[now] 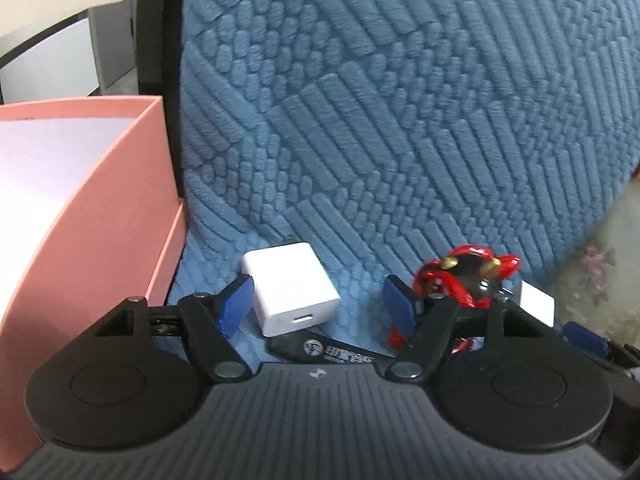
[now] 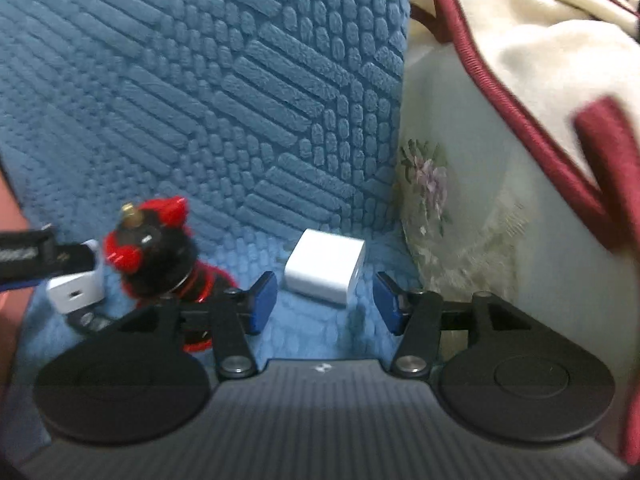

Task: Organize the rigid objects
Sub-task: 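Grasp the white USB charger with the left gripper while the right grasps the small white plug cube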

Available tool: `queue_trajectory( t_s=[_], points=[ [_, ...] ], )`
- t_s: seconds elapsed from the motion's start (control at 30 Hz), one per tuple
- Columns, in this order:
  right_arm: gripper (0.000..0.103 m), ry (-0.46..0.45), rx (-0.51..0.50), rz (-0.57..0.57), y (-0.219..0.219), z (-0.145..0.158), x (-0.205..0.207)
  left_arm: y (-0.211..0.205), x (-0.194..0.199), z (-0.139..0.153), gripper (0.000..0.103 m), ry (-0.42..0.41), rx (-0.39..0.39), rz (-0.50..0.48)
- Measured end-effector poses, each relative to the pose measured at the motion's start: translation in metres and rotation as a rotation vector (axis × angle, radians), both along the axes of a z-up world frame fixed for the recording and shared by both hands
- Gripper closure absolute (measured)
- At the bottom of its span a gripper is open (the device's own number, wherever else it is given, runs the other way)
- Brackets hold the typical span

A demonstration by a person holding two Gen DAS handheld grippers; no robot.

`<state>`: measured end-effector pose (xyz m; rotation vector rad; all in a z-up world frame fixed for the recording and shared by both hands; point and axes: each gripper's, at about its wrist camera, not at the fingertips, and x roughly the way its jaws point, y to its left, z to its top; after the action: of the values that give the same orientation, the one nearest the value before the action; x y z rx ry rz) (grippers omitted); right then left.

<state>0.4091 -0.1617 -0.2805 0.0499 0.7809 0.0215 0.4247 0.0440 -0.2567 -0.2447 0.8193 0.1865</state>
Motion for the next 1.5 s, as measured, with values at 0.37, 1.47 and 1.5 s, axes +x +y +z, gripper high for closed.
queue_trajectory(
  t_s=[0.37, 1.47, 1.5],
  points=[
    [0.044, 0.043, -0.001, 0.021, -0.003, -0.024, 0.035, 0.013, 0.02, -0.016, 0.028, 0.046, 0.009, 0.034],
    [0.052, 0.061, -0.003, 0.032, -0.012, 0.009, -0.015, 0.017, 0.032, -0.028, 0.04, 0.07, -0.022, -0.016],
    [0.052, 0.064, 0.003, 0.033, -0.013, 0.012, -0.021, 0.016, 0.03, -0.026, 0.04, 0.065, -0.022, -0.023]
  ],
)
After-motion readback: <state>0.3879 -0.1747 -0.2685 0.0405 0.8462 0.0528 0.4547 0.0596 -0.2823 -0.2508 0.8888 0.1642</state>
